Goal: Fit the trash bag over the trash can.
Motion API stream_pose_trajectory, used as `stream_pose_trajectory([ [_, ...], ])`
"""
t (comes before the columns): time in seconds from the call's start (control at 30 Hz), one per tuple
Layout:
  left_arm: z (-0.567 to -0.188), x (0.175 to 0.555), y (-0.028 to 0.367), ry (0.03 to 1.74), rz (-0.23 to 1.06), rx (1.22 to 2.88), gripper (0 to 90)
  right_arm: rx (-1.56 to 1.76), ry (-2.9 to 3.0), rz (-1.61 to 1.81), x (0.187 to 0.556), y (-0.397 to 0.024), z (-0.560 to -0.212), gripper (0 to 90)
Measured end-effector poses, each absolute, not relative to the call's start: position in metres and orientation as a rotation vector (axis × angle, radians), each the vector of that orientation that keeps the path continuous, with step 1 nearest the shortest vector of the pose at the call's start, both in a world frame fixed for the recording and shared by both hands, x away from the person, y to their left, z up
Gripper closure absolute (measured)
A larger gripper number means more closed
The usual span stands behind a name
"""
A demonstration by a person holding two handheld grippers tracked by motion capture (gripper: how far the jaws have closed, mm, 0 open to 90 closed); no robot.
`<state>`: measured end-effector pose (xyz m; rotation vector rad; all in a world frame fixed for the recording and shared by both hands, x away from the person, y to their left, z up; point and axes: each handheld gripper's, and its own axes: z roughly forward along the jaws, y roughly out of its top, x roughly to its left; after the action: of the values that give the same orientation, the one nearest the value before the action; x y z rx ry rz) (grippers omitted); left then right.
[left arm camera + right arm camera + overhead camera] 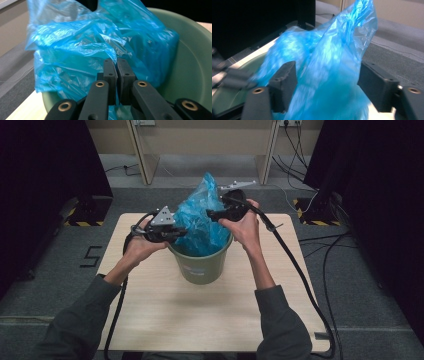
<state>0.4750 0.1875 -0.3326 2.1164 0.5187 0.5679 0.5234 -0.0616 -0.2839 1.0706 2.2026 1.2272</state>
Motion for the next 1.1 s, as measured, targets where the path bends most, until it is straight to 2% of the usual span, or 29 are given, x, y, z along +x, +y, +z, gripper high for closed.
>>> stream_pose_trajectory([
  [0.03,-0.333,0.475,0.188,0.519,0.568,2.116,86.0,1.071,2.203,1.227,0.523,-0.062,-0.284,41.9],
  [0.07,-0.333,0.471,0.191,0.508,0.563,2.115,85.8,1.026,2.253,1.209,0.531,-0.058,-0.29,60.1],
  [0.1,-0.333,0.471,0.191,0.508,0.563,2.115,85.5,1.026,2.253,1.209,0.531,-0.058,-0.29,60.1],
  [0.17,-0.332,0.468,0.196,0.509,0.558,2.11,84.8,0.977,2.304,1.181,0.532,-0.057,-0.296,73.8],
  [0.23,-0.331,0.467,0.203,0.523,0.55,2.093,83.7,0.935,2.316,1.145,0.527,-0.06,-0.3,81.4],
  [0.3,-0.328,0.468,0.209,0.554,0.537,2.059,80.3,0.894,2.323,1.144,0.518,-0.065,-0.302,86.2],
  [0.37,-0.323,0.472,0.214,0.595,0.51,2.012,69.9,0.854,2.328,1.173,0.505,-0.071,-0.302,88.6],
  [0.4,-0.319,0.477,0.217,0.634,0.488,1.972,59.9,0.801,2.332,1.186,0.489,-0.076,-0.302,89.2],
  [0.47,-0.317,0.48,0.216,0.657,0.481,1.955,48.7,0.769,2.332,1.197,0.477,-0.079,-0.302,89.2],
  [0.5,-0.315,0.484,0.214,0.685,0.469,1.939,48.7,0.769,2.332,1.197,0.477,-0.079,-0.302,89.2],
  [0.63,-0.311,0.5,0.198,0.746,0.419,1.905,28.8,0.712,2.332,1.231,0.456,-0.081,-0.303,89.2],
  [0.73,-0.314,0.511,0.184,0.767,0.418,1.916,28.2,0.663,2.343,1.243,0.445,-0.078,-0.304,89.2],
  [0.77,-0.316,0.513,0.181,0.765,0.412,1.915,31.9,0.648,2.35,1.238,0.442,-0.076,-0.305,89.2],
  [0.83,-0.32,0.516,0.176,0.743,0.405,1.938,42.2,0.632,2.357,1.23,0.441,-0.074,-0.306,88.9],
  [0.9,-0.323,0.515,0.174,0.713,0.411,1.947,59.9,0.623,2.364,1.226,0.441,-0.073,-0.309,88.6],
  [0.93,-0.323,0.514,0.175,0.705,0.411,1.944,62.1,0.628,2.371,1.224,0.44,-0.071,-0.311,88.3],
  [1.0,-0.319,0.509,0.179,0.693,0.407,1.916,60.8,0.621,2.374,1.217,0.44,-0.071,-0.312,88.2],
  [1.1,-0.309,0.503,0.188,0.695,0.409,1.887,50.6,0.616,2.394,1.205,0.441,-0.066,-0.316,87.9],
])
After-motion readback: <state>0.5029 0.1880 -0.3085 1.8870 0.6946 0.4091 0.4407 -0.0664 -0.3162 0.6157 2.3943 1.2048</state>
